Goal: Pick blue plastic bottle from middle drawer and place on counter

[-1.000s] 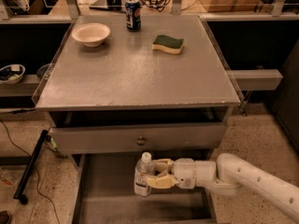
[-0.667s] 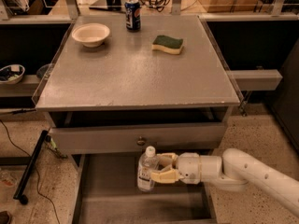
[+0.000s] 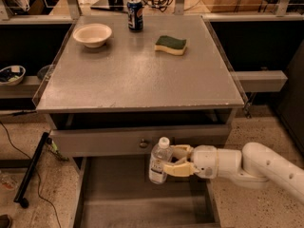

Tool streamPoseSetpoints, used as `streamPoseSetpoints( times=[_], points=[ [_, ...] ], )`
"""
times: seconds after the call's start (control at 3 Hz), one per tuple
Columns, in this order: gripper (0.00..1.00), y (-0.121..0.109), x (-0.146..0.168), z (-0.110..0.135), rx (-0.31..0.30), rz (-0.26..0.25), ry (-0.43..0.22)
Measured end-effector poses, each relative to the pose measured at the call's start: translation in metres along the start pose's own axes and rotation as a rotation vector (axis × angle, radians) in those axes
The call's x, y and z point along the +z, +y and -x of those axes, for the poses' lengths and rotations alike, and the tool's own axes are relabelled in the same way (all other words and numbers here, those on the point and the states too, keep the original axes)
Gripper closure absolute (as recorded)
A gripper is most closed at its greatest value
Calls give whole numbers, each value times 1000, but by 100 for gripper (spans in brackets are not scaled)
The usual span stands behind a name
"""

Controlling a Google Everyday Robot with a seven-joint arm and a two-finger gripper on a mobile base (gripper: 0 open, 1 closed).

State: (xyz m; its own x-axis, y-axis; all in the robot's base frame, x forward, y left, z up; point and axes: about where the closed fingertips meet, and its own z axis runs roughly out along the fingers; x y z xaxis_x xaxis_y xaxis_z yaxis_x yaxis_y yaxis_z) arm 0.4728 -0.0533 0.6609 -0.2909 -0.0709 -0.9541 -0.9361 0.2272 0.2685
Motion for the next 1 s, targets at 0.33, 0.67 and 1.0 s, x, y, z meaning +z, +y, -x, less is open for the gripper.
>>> streamPoseSetpoints(
  times=[0.33, 0.67, 1.0],
  points=[
    [100, 1, -30, 33, -38, -45, 0],
    [100, 4, -35, 39, -46, -48, -2],
    [100, 13, -47, 54, -69, -57, -7]
  ],
)
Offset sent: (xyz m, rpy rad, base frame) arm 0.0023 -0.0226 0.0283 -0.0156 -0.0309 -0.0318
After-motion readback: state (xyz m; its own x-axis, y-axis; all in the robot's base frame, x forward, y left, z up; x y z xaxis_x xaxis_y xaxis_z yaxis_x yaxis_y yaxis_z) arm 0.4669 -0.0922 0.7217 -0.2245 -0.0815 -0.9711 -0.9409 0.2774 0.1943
